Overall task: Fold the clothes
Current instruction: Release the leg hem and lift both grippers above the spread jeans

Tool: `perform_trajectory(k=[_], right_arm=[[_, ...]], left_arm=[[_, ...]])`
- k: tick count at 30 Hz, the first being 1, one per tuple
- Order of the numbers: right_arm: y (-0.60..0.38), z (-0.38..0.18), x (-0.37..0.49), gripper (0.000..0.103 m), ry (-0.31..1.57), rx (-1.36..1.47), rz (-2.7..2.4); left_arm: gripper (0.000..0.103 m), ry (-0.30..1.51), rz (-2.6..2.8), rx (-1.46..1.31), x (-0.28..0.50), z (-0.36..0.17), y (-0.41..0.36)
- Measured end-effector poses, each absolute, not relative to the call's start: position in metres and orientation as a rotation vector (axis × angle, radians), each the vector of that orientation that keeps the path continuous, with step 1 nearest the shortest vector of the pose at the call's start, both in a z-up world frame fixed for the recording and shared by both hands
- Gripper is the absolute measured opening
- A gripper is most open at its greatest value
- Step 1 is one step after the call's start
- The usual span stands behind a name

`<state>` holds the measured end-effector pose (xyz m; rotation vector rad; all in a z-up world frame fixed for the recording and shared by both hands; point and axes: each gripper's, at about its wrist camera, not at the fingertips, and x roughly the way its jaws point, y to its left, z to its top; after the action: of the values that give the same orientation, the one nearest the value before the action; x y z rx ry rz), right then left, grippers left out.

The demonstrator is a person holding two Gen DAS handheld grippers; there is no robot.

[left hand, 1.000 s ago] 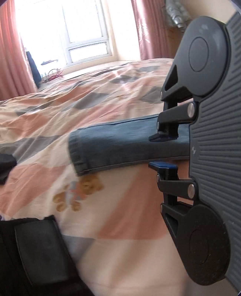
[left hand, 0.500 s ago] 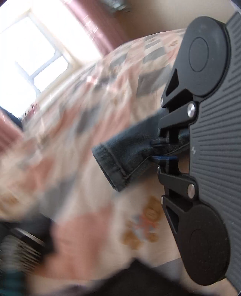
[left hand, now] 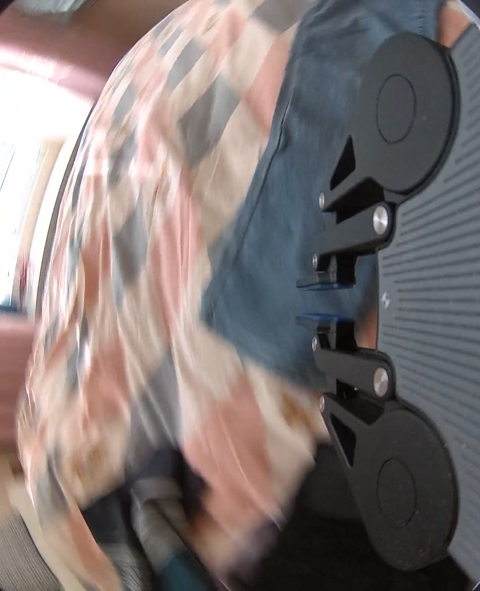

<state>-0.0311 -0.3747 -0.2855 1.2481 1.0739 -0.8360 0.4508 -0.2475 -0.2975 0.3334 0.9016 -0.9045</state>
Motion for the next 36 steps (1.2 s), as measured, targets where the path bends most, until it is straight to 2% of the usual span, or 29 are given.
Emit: perform_trajectory(k=[2, 4, 5, 6, 7, 12, 15, 19, 23, 27, 31, 33, 34, 36], right_arm=[[-0.375, -0.284, -0.030, 0.074, 1.081, 1.240, -0.826], [-0.374, -0.280, -0.031, 0.074, 1.076, 1.230, -0.815], [-0.372, -0.278, -0.034, 0.074, 1.072, 1.228, -0.817], [-0.371, -0.276, -0.039, 0.074, 1.067, 1.226, -0.826], [-0.371, -0.274, -0.045, 0.074, 1.060, 1.225, -0.844], [-0.372, -0.264, -0.092, 0.076, 1.015, 1.232, -0.964], [-0.379, -0.260, -0.127, 0.076, 0.972, 1.240, -1.048], [-0.385, -0.253, -0.169, 0.076, 0.920, 1.208, -1.099], [-0.391, -0.261, -0.196, 0.073, 0.951, 1.037, -1.067], [-0.394, -0.281, -0.225, 0.067, 1.023, 0.815, -1.006], [-0.391, -0.319, -0.294, 0.066, 1.180, 0.783, -1.008], [-0.390, -0.314, -0.325, 0.057, 1.151, 0.801, -0.985], [-0.390, -0.307, -0.337, 0.062, 1.131, 0.814, -0.985], [-0.393, -0.293, -0.353, 0.063, 1.071, 0.819, -0.978]], left_arm=[[0.016, 0.917, -0.923, 0.416, 0.453, -0.321, -0.267], [0.015, 0.950, -0.812, 0.554, 0.467, -0.352, -0.283], [0.014, 0.975, -0.774, 0.538, 0.477, -0.361, -0.282], [0.007, 1.002, -0.717, 0.484, 0.486, -0.356, -0.280], [0.006, 1.026, -0.663, 0.431, 0.495, -0.351, -0.277], [0.013, 1.006, -0.616, 0.286, 0.483, -0.297, -0.251], [0.013, 1.064, -0.704, 0.236, 0.438, -0.272, -0.234], [0.017, 1.181, -0.889, 0.303, 0.329, -0.254, -0.217], [0.018, 1.322, -1.017, 0.326, 0.213, -0.256, -0.188], [0.018, 1.400, -0.910, 0.396, 0.133, -0.269, -0.159], [0.018, 1.379, -0.812, 0.401, 0.085, -0.257, -0.134], [0.020, 1.359, -0.781, 0.375, 0.065, -0.243, -0.124], [0.021, 1.347, -0.772, 0.371, 0.054, -0.237, -0.121], [0.027, 1.323, -0.758, 0.370, 0.031, -0.227, -0.119]])
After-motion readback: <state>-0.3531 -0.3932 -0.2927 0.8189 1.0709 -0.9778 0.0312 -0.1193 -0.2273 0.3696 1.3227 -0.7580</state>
